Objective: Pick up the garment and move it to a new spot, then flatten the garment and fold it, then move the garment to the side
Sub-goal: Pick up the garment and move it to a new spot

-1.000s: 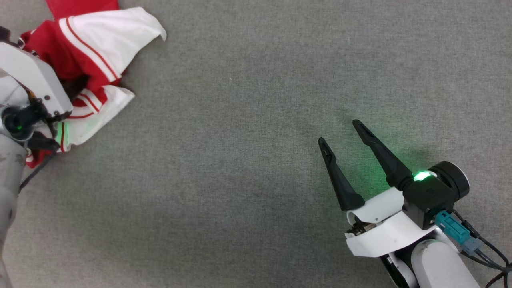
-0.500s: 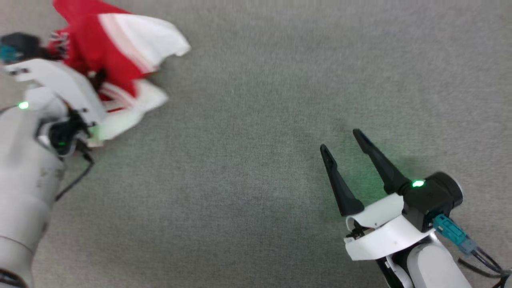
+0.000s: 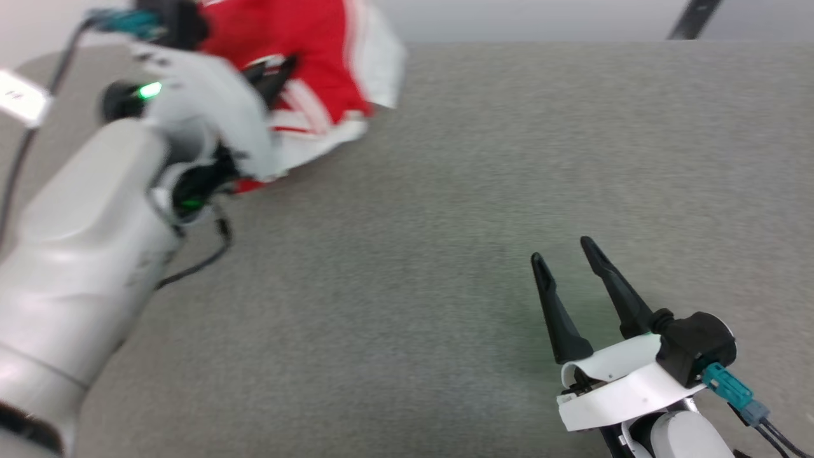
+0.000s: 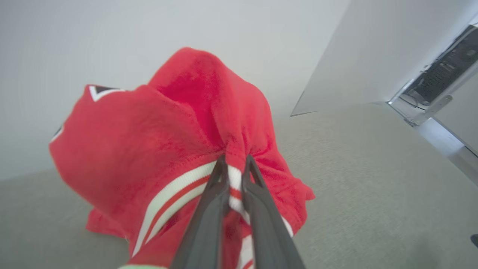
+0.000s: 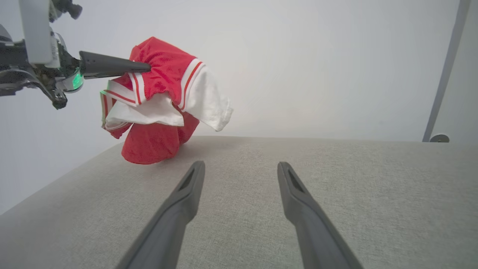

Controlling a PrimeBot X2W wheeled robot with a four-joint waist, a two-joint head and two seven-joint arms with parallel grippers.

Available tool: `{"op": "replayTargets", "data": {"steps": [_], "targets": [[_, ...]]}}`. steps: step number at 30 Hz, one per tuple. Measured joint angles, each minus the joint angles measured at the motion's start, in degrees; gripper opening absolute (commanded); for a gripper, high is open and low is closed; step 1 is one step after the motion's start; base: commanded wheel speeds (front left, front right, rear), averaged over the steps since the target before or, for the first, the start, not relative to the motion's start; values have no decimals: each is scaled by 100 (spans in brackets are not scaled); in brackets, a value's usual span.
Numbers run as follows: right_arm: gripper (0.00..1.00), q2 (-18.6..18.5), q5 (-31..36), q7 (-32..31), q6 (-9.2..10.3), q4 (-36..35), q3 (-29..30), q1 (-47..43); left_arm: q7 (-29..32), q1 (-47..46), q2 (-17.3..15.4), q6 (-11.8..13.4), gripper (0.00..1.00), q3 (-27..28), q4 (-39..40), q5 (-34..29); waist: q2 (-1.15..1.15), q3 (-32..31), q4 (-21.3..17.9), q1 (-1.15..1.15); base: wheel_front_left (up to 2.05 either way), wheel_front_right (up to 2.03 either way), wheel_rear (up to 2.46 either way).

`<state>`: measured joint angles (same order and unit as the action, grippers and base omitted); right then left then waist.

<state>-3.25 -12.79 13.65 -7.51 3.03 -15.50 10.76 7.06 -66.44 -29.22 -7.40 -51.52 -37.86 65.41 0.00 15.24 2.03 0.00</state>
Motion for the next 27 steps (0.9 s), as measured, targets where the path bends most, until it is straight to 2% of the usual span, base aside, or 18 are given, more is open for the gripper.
{"op": "replayTargets", "data": {"steps": [7,17,21,27], "targets": [[100,23,-238,107,0,14,111,3,-215,-528,616,-1,0,-537,499,-1,0,-89,-512,0,0,0,0],[100,24,-708,133,0,-237,318,181,-1129,-835,1747,-9,0,-979,-247,-76,0,311,-1128,0,0,0,0],[100,26,-790,133,0,-303,318,301,-1060,-577,1875,-9,0,-1374,-654,20,0,512,-1324,0,0,0,0],[100,25,-883,133,0,-343,347,343,-801,-232,1734,-9,0,-1846,-1009,223,0,733,-1537,0,0,0,0]]}}
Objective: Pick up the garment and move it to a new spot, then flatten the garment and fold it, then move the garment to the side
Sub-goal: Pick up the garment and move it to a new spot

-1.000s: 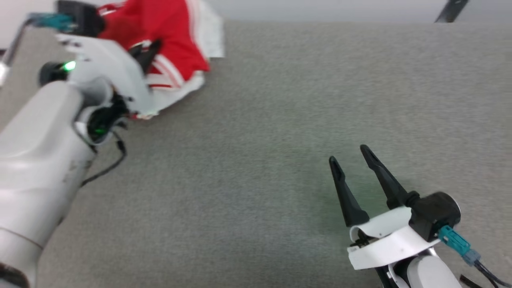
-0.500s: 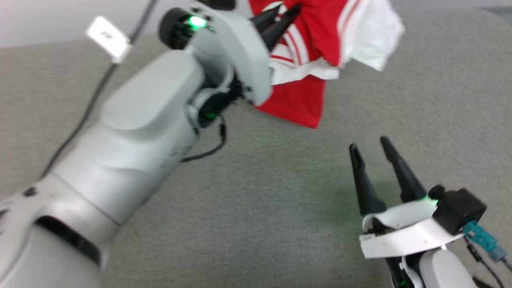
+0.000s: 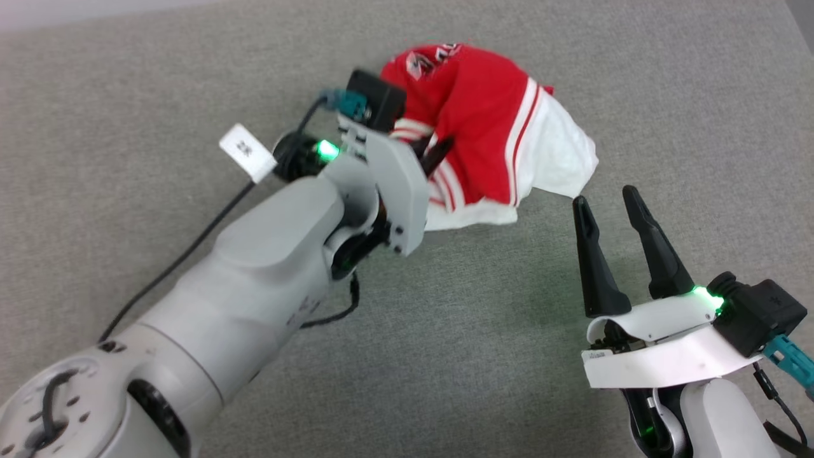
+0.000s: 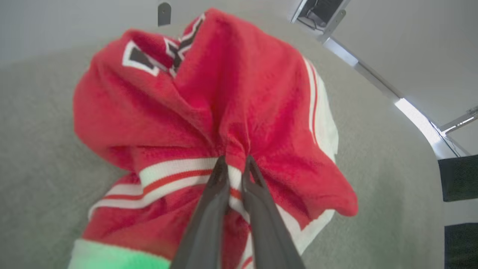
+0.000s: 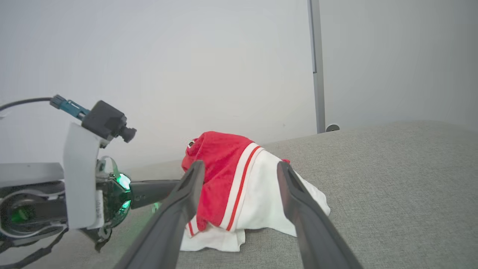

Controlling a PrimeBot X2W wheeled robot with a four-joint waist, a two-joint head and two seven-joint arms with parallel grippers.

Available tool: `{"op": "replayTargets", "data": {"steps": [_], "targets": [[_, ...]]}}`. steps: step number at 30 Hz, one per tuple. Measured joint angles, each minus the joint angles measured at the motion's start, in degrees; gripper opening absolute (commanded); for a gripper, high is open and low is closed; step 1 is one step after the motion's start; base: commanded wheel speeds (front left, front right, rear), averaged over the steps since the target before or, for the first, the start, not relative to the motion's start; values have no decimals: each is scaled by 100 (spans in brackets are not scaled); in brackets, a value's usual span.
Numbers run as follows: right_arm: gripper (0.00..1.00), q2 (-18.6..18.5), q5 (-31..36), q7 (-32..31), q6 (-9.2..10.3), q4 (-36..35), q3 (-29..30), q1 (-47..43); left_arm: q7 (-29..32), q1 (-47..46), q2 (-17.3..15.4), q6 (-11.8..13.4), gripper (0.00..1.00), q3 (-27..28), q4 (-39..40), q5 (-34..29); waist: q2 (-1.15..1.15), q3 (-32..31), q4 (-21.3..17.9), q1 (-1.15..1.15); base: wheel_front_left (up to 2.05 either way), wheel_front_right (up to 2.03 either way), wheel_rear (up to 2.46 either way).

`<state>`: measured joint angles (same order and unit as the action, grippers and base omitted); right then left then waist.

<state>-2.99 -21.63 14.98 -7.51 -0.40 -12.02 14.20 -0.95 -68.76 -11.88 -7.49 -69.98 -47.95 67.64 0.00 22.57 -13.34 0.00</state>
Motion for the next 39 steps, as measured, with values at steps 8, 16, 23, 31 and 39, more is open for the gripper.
{"op": "replayTargets", "data": {"steps": [8,16,23,31,39], "targets": [[100,1,-58,0,0,31,-1,34,991,207,-312,0,0,-234,341,149,0,32,28,0,0,0,0],[100,2,-57,0,0,4,-82,37,1581,200,-386,-14,0,-240,376,137,0,82,47,0,0,0,0],[100,2,-56,0,0,3,-116,36,1637,181,-355,-35,17,-240,200,109,0,76,-35,0,0,0,0],[100,2,86,0,0,124,-53,0,1328,350,-268,-34,100,-300,185,357,0,-136,28,0,0,0,0],[100,4,313,0,0,321,-56,-219,826,558,-446,-5,100,-250,490,873,0,-488,171,0,0,0,0]]}}
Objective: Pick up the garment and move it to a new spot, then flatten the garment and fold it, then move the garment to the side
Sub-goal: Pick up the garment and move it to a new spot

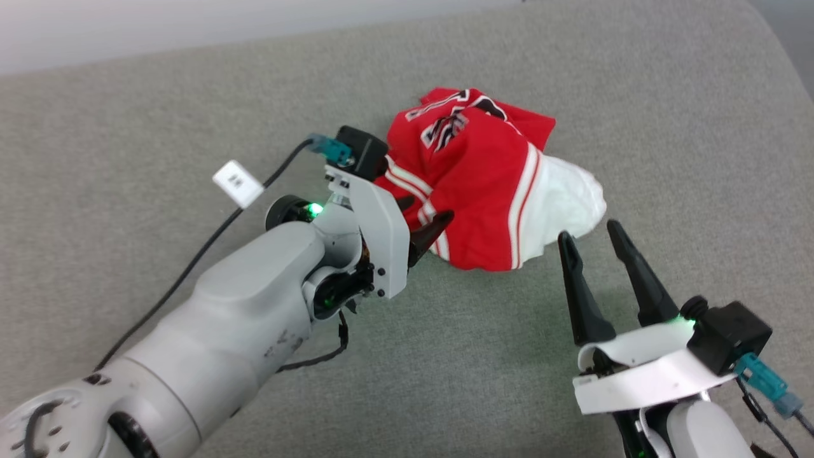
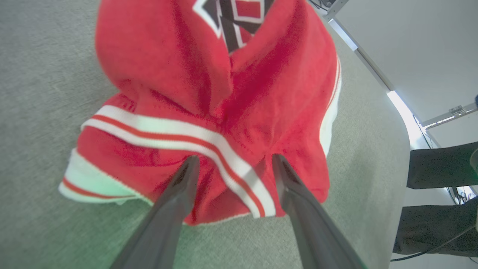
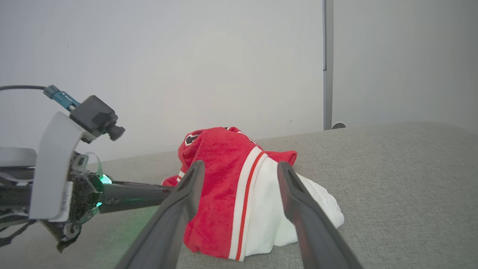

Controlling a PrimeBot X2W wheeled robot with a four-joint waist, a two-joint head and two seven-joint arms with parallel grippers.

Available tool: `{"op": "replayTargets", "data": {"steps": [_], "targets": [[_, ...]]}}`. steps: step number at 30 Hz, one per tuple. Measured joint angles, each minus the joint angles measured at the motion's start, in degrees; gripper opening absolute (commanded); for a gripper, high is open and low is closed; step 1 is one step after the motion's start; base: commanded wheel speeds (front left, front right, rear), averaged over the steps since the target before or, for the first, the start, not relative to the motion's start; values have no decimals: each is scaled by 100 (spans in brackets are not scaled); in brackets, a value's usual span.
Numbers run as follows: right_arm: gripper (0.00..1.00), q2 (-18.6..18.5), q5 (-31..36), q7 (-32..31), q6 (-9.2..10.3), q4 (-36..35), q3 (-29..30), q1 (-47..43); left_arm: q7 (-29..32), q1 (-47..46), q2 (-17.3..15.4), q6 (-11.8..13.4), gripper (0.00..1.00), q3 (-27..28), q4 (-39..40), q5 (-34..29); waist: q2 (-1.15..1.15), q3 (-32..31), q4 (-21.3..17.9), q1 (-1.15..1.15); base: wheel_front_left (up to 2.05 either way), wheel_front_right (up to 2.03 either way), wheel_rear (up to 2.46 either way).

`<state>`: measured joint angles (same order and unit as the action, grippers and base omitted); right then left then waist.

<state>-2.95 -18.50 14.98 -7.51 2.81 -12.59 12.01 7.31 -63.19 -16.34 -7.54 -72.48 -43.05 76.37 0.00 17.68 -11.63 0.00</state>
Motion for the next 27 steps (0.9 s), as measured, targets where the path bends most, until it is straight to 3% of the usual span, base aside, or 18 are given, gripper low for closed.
{"op": "replayTargets", "data": {"steps": [9,16,21,27], "targets": [[100,1,345,0,0,216,121,-392,-972,592,-358,0,100,170,508,396,0,-492,182,0,0,0,0],[100,-15,546,1,0,390,332,-849,-1856,1637,-690,0,100,479,783,917,0,-891,378,0,0,0,0],[100,-124,546,-13,0,398,610,-1232,-2165,2398,-904,0,100,839,1065,1189,0,-1124,599,0,0,0,0],[100,-163,545,-142,0,248,854,-1601,-2231,3294,-1115,10,100,1547,1183,794,0,-1370,854,0,0,0,0]]}}
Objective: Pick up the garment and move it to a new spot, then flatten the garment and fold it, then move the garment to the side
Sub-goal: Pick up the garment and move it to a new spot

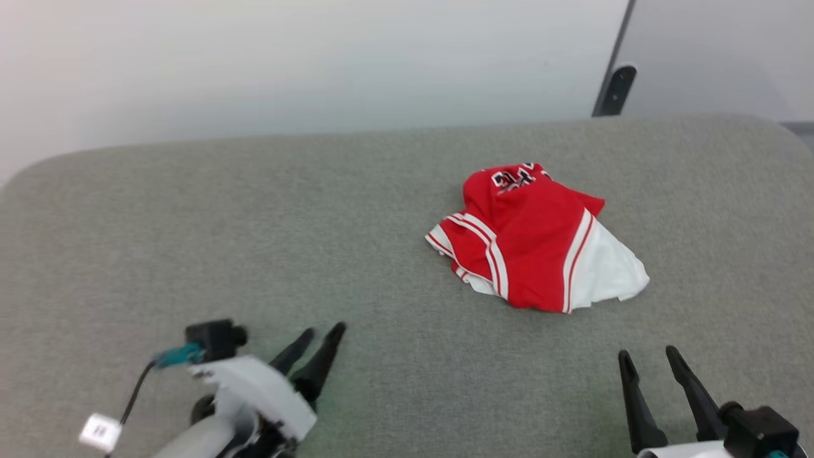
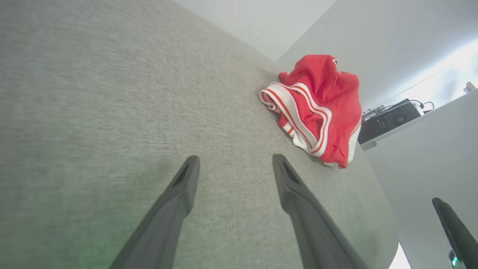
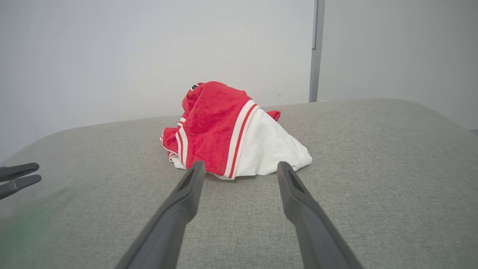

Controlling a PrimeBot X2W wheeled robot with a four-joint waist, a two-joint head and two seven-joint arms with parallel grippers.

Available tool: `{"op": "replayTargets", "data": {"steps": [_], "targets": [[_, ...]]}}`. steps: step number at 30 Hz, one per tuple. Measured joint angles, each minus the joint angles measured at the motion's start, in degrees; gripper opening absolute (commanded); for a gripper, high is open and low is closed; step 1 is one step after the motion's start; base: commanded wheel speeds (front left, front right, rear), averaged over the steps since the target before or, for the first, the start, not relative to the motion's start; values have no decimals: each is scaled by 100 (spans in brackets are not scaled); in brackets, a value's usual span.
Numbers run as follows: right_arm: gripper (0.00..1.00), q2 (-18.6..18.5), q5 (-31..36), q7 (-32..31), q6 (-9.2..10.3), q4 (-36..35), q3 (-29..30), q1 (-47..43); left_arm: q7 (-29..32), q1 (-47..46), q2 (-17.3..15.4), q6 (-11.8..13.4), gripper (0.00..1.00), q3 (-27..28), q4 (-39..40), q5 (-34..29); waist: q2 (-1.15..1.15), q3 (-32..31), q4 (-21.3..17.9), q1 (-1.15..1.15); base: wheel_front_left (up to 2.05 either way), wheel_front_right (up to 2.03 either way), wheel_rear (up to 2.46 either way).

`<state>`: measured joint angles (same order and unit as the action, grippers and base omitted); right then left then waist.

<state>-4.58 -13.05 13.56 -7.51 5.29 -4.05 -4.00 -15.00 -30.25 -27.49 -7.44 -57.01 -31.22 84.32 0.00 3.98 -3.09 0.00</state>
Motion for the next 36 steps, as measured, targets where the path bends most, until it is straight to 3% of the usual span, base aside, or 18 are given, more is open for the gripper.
{"op": "replayTargets", "data": {"steps": [7,12,18,25,32,36], "targets": [[100,-7,0,-132,0,-196,205,-355,-14,1417,-108,342,100,1263,505,-971,0,-268,160,0,0,0,0],[100,-14,-8,-201,0,-365,425,-704,-14,2279,-132,745,100,2105,1222,-1686,0,-423,311,0,0,0,0],[100,3,-13,-314,0,-524,481,-821,-14,2976,-107,1205,100,3005,2084,-2964,0,-537,500,0,0,0,0],[100,5,-1,-397,0,-662,526,-788,-14,3687,392,1237,100,4075,2626,-4159,0,-648,569,0,0,0,0],[100,2,3,-427,0,-776,528,-748,-14,4002,838,998,100,4796,3008,-5417,0,-693,591,0,0,0,0],[100,5,13,-452,0,-853,528,-748,-14,4169,1110,888,100,5085,3077,-5800,0,-707,574,0,0,0,0]]}}
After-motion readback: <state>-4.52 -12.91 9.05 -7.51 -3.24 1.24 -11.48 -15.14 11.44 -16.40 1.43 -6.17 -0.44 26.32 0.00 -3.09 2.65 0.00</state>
